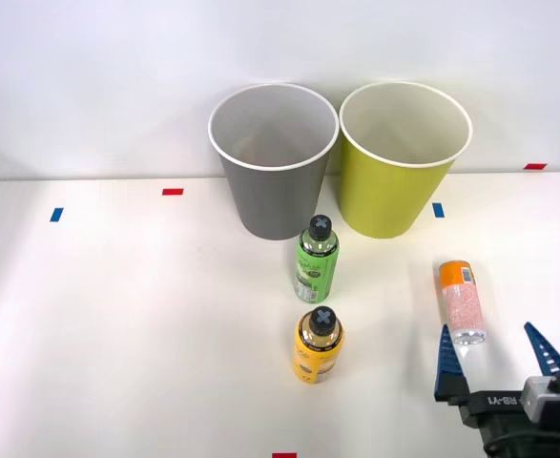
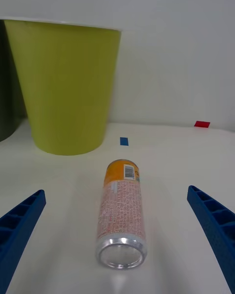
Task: Put cans in the gray bin, plastic bottles in the light green bin
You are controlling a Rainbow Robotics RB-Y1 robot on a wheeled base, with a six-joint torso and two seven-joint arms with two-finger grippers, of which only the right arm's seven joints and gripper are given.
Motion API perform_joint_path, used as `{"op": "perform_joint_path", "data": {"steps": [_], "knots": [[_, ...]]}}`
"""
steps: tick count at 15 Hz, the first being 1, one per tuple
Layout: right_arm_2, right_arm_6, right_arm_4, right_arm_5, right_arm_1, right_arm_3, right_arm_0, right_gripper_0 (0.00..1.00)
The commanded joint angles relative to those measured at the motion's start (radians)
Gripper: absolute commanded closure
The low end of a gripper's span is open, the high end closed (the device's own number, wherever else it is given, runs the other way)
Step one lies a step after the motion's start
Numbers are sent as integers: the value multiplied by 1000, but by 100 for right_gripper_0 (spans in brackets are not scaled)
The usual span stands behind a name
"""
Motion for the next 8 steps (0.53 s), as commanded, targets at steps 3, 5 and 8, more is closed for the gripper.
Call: {"op": "perform_joint_path", "data": {"steps": [3, 5, 8], "knots": [[79, 219, -128, -92, -52, 60, 50, 0], [88, 282, -143, -91, -54, 62, 68, 0], [125, 295, -137, -92, -66, 60, 77, 0]]}}
